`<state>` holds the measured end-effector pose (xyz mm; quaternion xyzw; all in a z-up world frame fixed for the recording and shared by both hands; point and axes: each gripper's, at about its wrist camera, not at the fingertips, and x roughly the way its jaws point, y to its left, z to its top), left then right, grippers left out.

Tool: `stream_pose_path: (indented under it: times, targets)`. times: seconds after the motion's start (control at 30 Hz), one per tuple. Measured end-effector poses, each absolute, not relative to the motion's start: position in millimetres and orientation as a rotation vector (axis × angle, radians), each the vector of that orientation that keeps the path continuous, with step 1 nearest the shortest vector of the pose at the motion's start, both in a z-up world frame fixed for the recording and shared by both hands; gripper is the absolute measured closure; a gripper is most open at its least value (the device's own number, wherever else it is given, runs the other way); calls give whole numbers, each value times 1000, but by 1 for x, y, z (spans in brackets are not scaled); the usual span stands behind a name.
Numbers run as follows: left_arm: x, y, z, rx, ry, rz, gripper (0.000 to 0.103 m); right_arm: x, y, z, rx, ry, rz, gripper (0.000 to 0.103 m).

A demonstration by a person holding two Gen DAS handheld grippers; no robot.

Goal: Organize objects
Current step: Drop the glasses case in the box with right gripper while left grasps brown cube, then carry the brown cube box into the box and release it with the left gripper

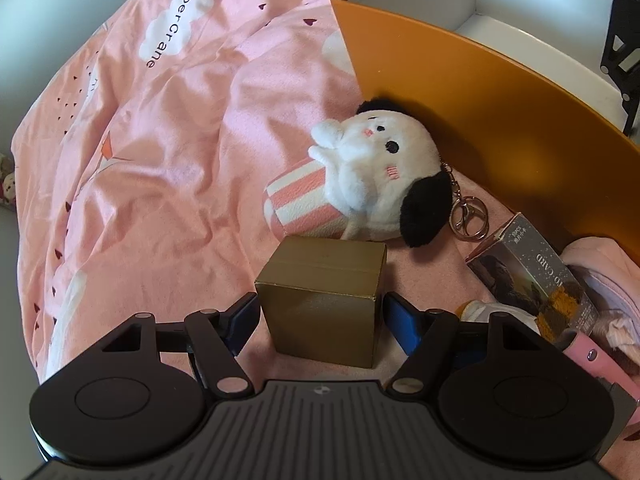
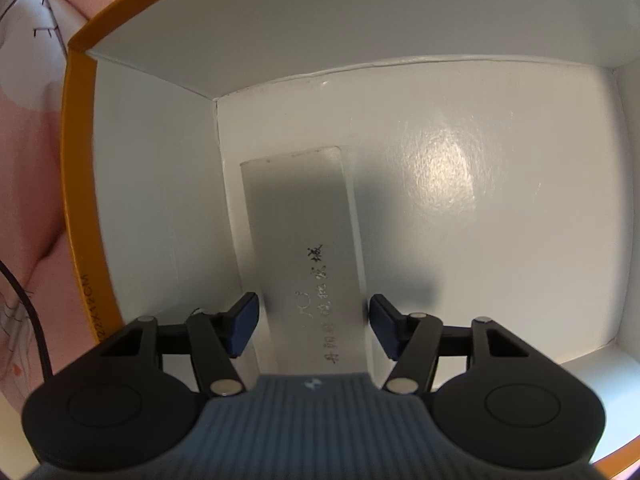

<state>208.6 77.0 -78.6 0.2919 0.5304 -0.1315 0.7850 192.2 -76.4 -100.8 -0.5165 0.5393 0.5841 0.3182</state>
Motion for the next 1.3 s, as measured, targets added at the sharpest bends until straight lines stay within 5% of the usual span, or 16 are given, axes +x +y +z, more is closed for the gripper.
stream_pose_path:
  times: [0.23, 0.6, 0.97, 1.3]
  targets:
    - [208, 78, -76, 595, 1152, -289, 29, 201, -63, -73, -1205, 1361, 1481, 39]
    - [188, 73, -42, 597, 1121, -312, 30, 189, -30, -67, -1058, 1369, 1489, 61]
    - [178, 73, 2, 525, 1048, -322, 32, 196, -41, -69, -885, 1539, 1440, 67]
    - [170, 55, 30, 530, 996, -357, 34, 200, -59, -34, -1012, 1371, 1309, 71]
